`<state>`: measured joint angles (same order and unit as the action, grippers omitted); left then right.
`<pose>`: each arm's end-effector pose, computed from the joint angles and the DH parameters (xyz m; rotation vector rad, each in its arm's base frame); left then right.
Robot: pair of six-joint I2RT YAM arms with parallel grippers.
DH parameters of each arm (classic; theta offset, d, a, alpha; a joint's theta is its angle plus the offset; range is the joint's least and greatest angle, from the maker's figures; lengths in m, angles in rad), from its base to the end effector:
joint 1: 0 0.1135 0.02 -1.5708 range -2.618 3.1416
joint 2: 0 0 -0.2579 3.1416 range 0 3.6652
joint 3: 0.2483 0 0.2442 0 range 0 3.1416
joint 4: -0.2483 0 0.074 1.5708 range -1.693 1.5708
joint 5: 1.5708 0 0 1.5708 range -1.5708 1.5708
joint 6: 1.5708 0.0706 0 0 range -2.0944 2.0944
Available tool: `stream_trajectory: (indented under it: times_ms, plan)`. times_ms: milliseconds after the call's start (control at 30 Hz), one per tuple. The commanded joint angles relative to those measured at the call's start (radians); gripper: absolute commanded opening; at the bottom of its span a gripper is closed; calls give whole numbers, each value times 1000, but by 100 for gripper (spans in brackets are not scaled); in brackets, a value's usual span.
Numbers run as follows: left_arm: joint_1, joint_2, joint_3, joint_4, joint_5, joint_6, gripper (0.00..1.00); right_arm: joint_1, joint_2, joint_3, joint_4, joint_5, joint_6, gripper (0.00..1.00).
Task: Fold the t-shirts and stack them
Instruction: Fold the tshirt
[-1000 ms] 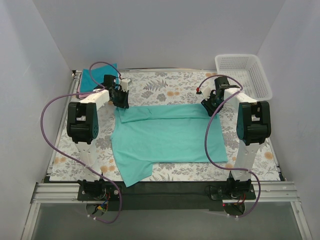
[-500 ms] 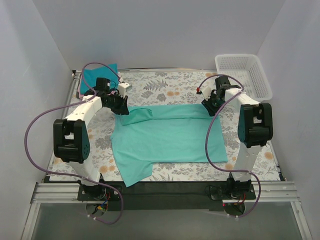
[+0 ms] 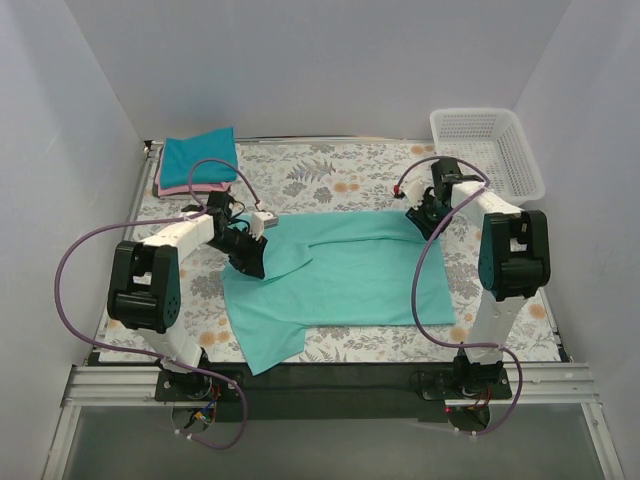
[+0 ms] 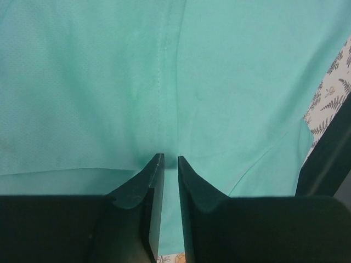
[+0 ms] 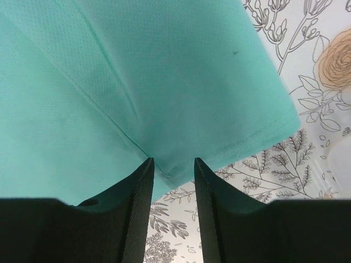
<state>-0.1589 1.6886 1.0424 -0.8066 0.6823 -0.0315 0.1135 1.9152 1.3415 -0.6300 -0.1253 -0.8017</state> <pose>0.2799 -0.0899 0.1471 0.2463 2.9021 -1.0455 0.3867 0.0530 0.1437 -1.2457 2.4569 -0.0098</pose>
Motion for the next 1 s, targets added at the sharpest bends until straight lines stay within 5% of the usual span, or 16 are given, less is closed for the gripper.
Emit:
stream_trajectory:
  times_ms: [0,267,533,967]
  plan:
    - [2,-64,28,-19,3,10,22,2,-71,36,-33,9,-24,37]
    - [4,-32,143,68,-4,-157,26,5,-42,156,-46,-53,44,38]
    - [-1,74,165,211,-76,-346,29,25,36,102,-43,-37,41,35]
    - [81,109,50,172,-343,-223,24,6,30,19,39,121,-54,35]
